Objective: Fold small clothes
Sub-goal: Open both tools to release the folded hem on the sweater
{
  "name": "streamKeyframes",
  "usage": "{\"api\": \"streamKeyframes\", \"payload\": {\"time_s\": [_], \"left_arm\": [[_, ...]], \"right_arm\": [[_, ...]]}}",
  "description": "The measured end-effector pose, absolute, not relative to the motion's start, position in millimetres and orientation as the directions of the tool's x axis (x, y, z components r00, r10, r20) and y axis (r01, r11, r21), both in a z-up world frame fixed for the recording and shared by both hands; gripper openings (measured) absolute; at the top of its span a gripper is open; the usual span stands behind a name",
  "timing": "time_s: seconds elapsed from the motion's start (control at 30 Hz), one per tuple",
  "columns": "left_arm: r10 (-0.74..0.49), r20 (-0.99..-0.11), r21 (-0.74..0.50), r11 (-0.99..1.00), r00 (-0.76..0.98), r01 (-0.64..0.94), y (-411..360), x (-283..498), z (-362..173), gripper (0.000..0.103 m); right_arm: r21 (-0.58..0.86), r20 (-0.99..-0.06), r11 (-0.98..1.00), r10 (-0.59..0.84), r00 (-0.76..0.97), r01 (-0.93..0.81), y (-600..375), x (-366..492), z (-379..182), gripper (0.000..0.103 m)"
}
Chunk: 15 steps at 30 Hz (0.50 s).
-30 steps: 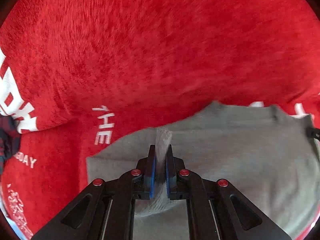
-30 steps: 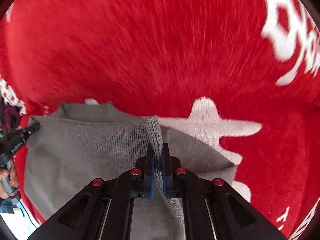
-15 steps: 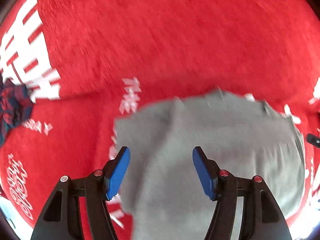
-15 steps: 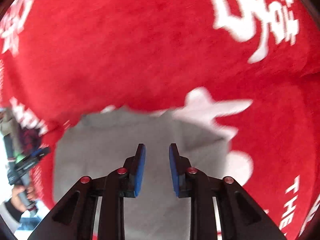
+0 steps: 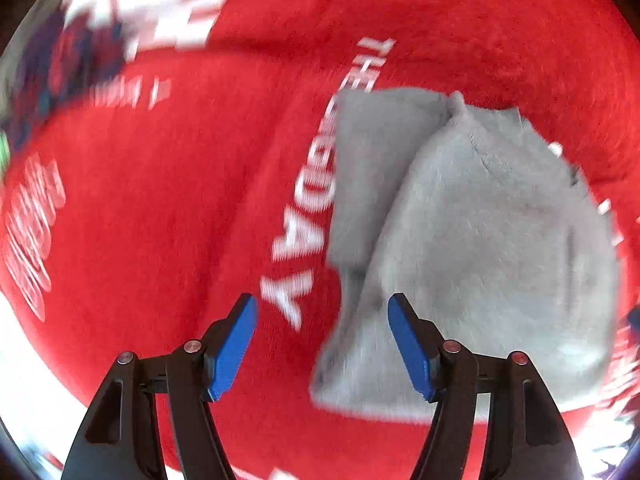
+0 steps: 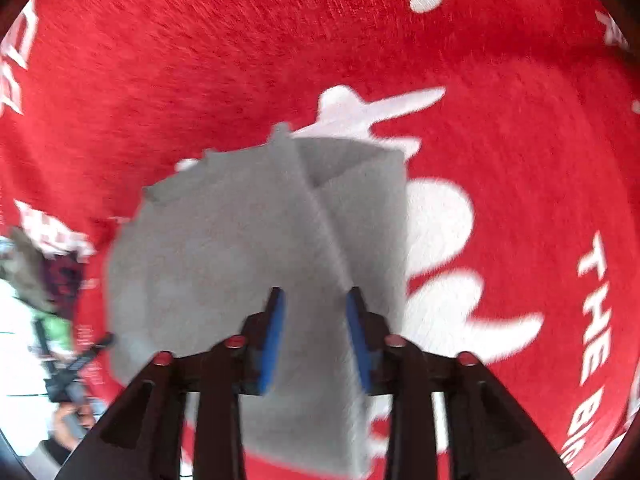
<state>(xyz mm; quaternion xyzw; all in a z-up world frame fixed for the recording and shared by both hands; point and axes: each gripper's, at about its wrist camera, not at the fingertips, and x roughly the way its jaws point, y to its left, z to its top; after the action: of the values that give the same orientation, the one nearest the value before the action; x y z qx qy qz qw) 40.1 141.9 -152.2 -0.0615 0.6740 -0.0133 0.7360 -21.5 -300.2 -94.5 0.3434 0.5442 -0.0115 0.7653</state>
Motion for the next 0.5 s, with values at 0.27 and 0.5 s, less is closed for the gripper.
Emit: {"api": "streamKeyframes", "payload": {"time_s": [0.27,0.5], "left_arm": [[-0.351,-0.936,-0.343,0.896,0.025,-0.281,159.6,4.3,-181.7,0.069],[-0.352,-0.932,-0.363,0.917,0.089,-0.167,139.0,18.2,-174.8,0.026]], "right_arm": [[0.686,-0.694,0.359,0.584,0.421,0.633,-259.7,-122.9,-151.9,0.057],[0.709,-0.680,0.143,0.399,0.616,0.690,-272.2,-138.6,-169.3,0.027]]}}
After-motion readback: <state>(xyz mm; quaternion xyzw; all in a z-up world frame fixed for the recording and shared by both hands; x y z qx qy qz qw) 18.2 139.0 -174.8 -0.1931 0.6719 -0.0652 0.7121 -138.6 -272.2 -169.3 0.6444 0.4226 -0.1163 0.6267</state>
